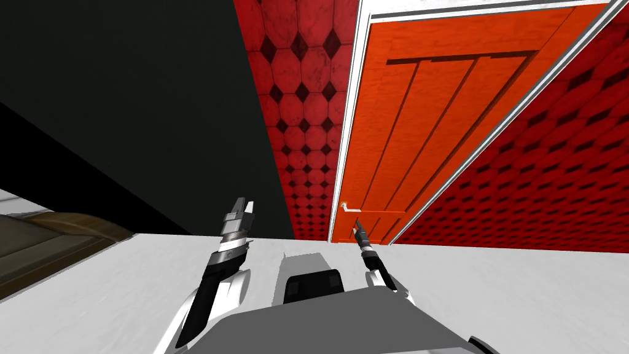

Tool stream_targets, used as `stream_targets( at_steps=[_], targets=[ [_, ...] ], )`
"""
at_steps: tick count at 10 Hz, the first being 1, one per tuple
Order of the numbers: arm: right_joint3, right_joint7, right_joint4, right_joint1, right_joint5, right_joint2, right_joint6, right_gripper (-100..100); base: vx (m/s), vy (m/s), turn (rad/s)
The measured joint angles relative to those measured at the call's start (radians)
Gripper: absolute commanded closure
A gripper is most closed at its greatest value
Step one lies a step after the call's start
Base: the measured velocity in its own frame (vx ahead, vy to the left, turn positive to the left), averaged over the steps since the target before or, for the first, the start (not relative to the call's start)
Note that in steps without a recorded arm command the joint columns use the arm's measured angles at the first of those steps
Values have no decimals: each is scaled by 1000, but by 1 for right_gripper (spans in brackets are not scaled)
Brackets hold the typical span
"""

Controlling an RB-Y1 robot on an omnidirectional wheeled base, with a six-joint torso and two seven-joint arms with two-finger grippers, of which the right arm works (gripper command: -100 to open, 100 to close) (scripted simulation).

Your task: Pull the door open

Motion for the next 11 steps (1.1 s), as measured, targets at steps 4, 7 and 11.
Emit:
stream_targets(
  at_steps=[4, 7, 11],
  targets=[
    [-26, -32, 38, 9, -10, -20, -26, -100, 168, 6, 132],
    [-40, -53, 60, 12, -16, -34, -39, -100, 78, -9, 73],
    [-65, -83, 100, 20, -27, -51, -68, -100, 128, -22, 82]
  ],
)
